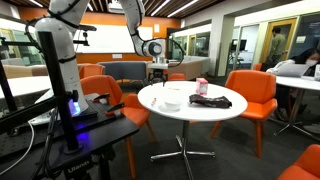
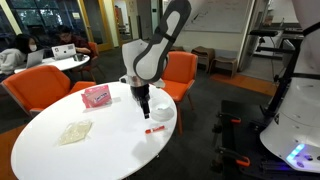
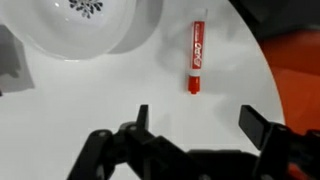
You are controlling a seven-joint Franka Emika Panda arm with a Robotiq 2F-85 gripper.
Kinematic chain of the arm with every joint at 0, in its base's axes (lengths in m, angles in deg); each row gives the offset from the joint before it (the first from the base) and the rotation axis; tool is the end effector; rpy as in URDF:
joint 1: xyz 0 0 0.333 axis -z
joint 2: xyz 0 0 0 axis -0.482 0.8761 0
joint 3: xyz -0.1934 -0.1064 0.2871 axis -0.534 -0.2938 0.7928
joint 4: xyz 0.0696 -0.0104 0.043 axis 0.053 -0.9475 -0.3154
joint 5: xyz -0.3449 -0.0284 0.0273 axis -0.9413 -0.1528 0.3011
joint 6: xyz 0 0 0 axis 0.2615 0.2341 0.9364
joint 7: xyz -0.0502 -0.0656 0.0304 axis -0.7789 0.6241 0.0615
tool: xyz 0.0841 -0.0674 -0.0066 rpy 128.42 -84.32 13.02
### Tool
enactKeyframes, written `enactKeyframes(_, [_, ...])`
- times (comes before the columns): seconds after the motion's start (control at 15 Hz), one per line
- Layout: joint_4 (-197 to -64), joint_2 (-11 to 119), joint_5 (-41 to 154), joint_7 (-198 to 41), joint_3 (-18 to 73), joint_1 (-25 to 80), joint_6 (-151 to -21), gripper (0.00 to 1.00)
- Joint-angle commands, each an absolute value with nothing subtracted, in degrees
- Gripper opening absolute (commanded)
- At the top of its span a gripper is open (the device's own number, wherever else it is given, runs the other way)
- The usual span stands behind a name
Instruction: Remove the marker from the bowl and put it on the table
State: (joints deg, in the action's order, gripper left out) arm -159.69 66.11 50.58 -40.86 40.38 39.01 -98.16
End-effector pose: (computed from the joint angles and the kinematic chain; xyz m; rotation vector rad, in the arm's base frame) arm 0.5678 -0.0119 0.2516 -2.9540 -1.0518 0.0641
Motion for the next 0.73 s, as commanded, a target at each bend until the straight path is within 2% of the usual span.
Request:
enactKeyframes(0.0, [-164.6, 56.4, 53.9, -47.5, 37.3, 38.4, -94.9, 1.0])
enactKeyframes(0.33, [-165.8, 48.1, 50.3, -63.4, 30.9, 34.7, -91.0, 1.0])
enactKeyframes(0.67, [-162.8, 47.0, 47.9, -71.1, 28.5, 33.2, -81.5, 1.0])
